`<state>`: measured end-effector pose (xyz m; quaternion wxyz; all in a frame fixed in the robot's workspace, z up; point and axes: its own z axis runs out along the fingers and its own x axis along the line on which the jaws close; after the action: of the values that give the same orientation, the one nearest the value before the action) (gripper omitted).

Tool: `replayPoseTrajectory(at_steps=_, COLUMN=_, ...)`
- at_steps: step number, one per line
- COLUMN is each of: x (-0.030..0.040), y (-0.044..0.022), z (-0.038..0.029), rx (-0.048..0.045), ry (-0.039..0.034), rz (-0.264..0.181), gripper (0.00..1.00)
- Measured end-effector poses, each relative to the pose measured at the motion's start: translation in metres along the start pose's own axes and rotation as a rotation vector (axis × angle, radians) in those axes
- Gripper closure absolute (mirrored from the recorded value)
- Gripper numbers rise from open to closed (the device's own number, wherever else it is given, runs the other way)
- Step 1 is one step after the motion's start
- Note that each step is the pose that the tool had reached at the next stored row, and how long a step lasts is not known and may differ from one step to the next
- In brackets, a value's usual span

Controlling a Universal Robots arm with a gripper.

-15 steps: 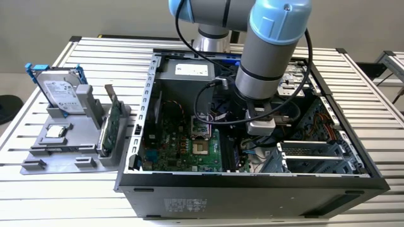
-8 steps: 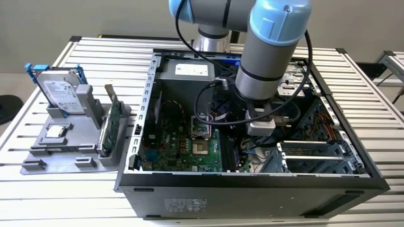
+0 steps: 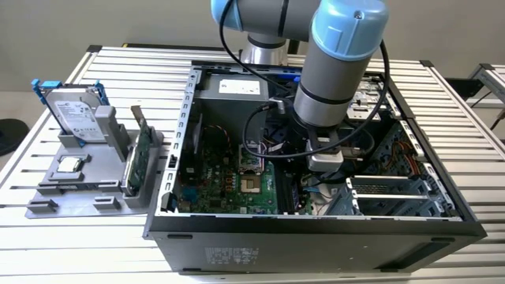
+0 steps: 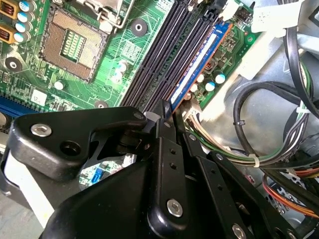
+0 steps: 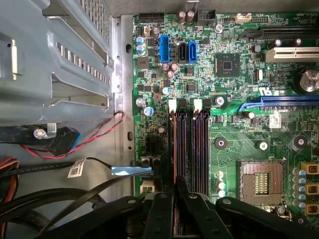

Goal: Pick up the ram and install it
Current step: 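Insert the ram into the slot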

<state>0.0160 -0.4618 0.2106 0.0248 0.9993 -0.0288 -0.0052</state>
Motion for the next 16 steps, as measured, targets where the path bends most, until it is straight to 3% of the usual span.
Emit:
replayPoseTrajectory(at_steps=6, x=0.0000, y=0.0000, z=0.0001, rx=0.0004, ry=0.0000, rz=0.000, gripper=1.00)
replayPoseTrajectory(at_steps=7, x=0.0001, y=-0.0005, z=0.0007, rx=0.0030, ry=0.0003, rz=0.000, gripper=0.00)
replayPoseTrajectory(at_steps=14, x=0.0000, y=0.0000, z=-0.0004, rx=0.0003, ry=0.0000, rz=0.000, gripper=0.00)
replayPoseTrajectory(at_steps=16, x=0.0000, y=0.0002, z=-0.0042, rx=0.0005, ry=0.0000, rz=0.000, gripper=0.00)
